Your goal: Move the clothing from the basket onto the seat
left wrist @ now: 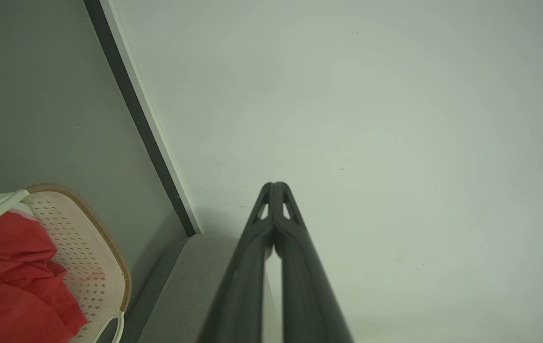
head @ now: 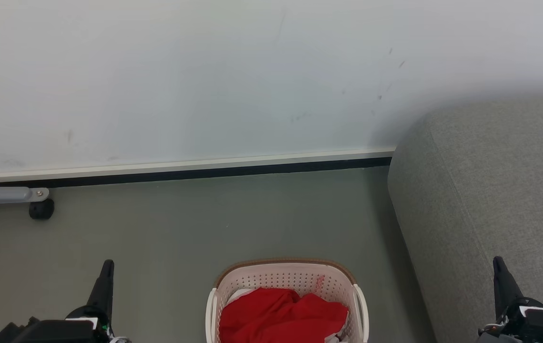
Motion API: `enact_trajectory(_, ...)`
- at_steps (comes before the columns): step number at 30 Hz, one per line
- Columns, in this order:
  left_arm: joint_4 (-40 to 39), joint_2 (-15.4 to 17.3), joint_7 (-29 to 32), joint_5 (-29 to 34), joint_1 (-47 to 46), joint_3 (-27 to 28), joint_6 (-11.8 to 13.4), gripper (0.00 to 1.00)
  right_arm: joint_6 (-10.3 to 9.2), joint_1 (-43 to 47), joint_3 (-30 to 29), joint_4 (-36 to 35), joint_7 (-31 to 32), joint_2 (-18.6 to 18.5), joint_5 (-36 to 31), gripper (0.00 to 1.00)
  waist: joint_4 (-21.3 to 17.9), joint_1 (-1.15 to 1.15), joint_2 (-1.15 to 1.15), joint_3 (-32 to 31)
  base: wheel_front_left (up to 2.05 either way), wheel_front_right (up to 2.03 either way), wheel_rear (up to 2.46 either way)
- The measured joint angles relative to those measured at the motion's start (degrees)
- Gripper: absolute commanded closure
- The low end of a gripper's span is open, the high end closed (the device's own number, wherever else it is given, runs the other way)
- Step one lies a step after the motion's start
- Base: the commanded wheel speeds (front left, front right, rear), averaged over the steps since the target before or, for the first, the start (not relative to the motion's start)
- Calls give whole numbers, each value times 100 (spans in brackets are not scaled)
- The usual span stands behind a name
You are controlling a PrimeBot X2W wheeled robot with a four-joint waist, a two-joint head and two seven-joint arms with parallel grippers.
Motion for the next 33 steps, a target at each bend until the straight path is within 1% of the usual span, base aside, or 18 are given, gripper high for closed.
enact_trajectory(32,-1,0,0,0,0,0,0,100,0,0,0,-1,0,0,0,100,0,0,0,0,0,0,0)
enact_trajectory(33,12,-2,0,0,4,-3,1,0,-1,4,2,15,-1,2,-1,0,0,0,0,0,0,0,0)
